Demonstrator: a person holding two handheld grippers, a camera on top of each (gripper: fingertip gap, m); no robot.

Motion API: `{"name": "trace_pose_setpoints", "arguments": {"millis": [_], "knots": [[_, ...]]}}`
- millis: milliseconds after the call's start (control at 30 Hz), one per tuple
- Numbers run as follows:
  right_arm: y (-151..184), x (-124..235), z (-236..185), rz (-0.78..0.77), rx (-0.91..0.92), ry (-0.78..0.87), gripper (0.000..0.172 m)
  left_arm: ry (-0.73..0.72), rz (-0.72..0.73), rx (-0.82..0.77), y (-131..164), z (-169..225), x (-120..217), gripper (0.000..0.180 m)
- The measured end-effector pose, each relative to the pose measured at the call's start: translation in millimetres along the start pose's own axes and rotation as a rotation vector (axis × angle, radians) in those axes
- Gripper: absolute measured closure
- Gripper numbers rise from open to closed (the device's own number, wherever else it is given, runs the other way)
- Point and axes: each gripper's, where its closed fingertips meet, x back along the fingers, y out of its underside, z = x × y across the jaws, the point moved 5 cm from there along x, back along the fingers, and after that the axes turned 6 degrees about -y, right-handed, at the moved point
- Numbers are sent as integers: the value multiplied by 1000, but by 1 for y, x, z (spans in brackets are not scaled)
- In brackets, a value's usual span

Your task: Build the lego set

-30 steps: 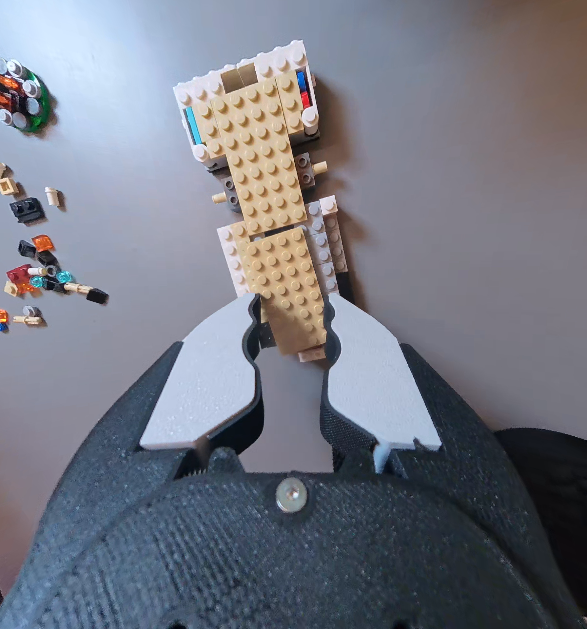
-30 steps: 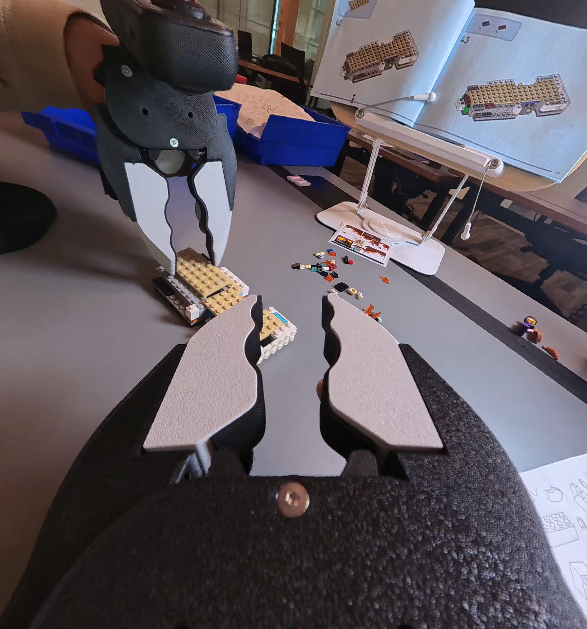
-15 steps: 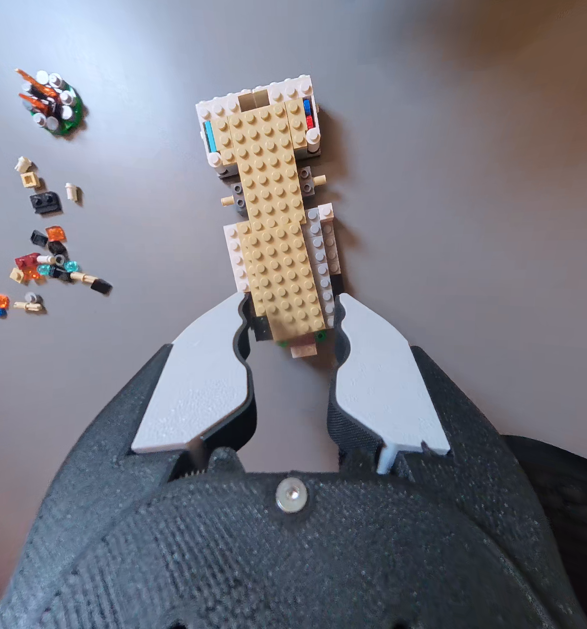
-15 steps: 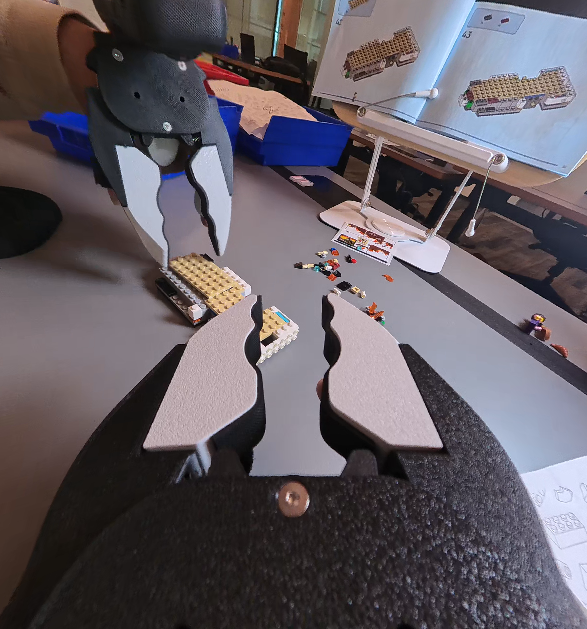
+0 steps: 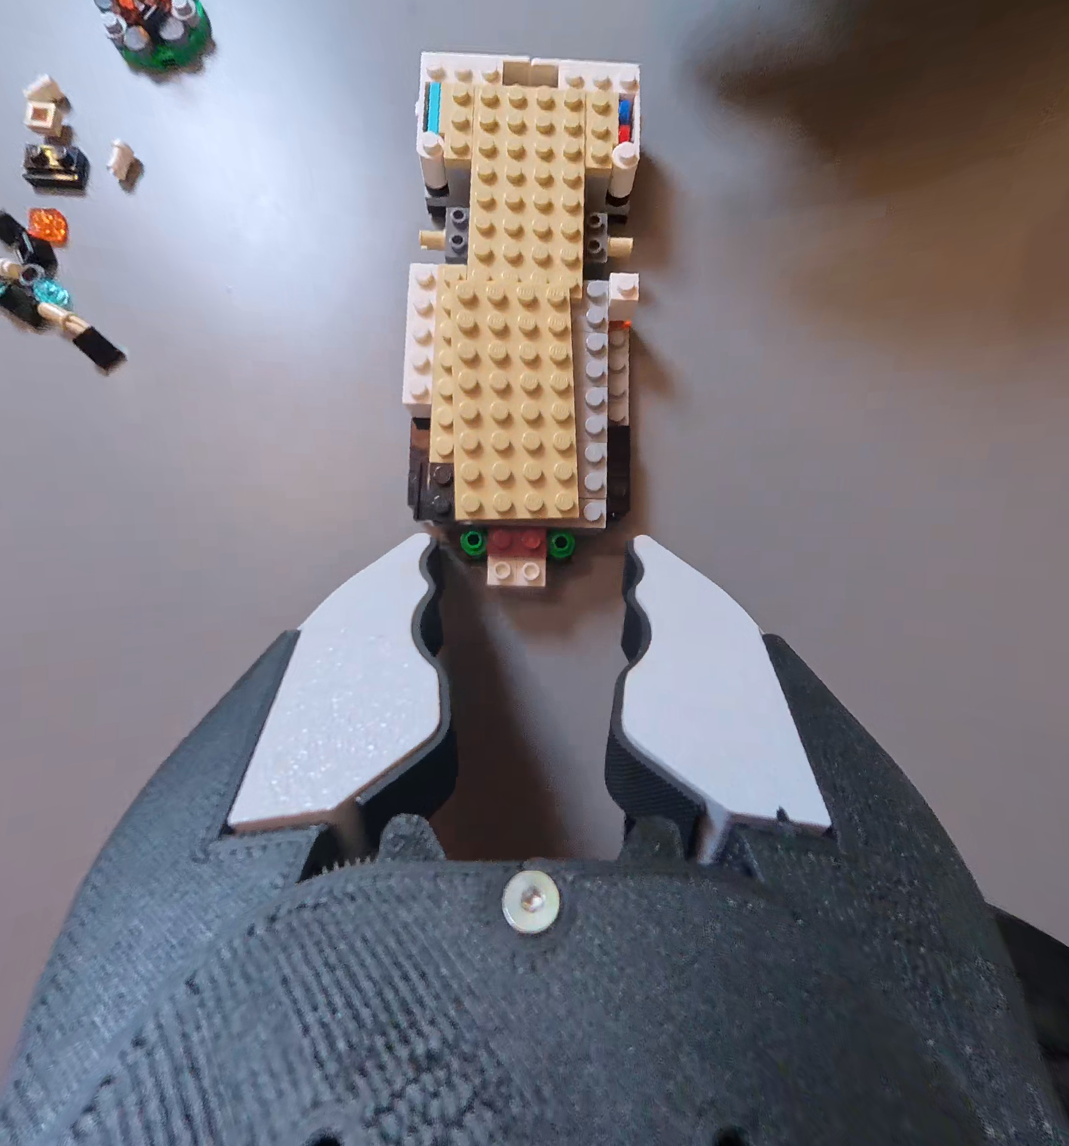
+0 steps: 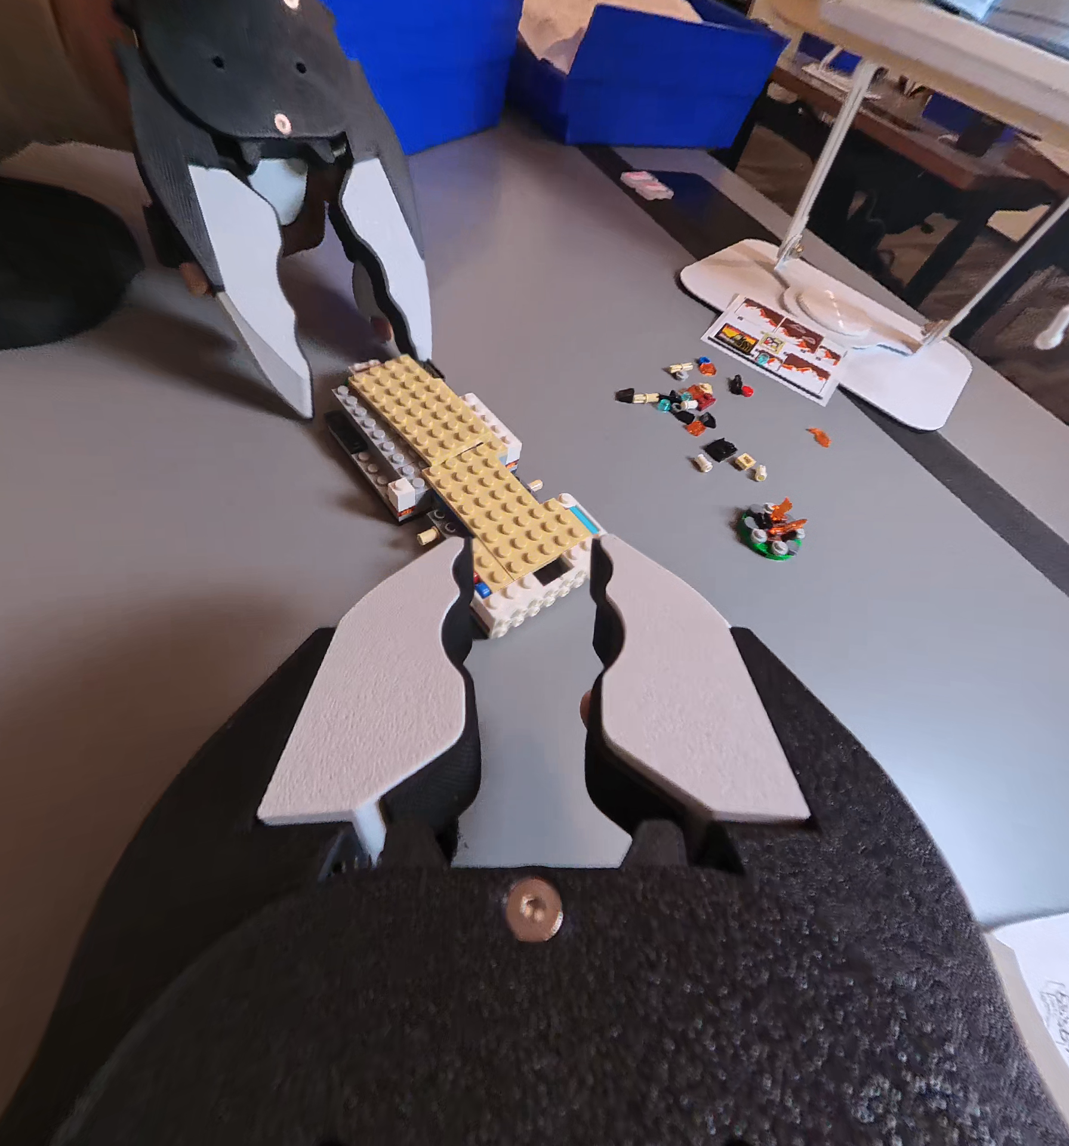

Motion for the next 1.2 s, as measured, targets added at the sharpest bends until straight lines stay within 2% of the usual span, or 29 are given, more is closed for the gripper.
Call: {"name": "trace_pose_setpoints", "arguments": {"millis": [167, 433, 600, 767, 967, 1200], "knots": [[-2, -5, -7, -61, 45, -37, 136, -56, 34, -33, -6, 7, -3, 147], [-22, -25, -23, -228, 225, -270, 134, -31, 77, -64, -15, 38, -6, 151], [-27, -48, -28, -389, 391, -420, 133, -30, 91, -65, -15, 43, -10, 153], [-27, -62, -28, -522, 472, -522, 130, -47, 99, -63, -15, 43, -10, 152], [-26, -70, -23, -606, 480, -593, 128, -57, 103, -59, -16, 43, -10, 152], [-23, -70, -24, -648, 442, -614, 135, -62, 106, -60, -15, 43, -10, 153]]}}
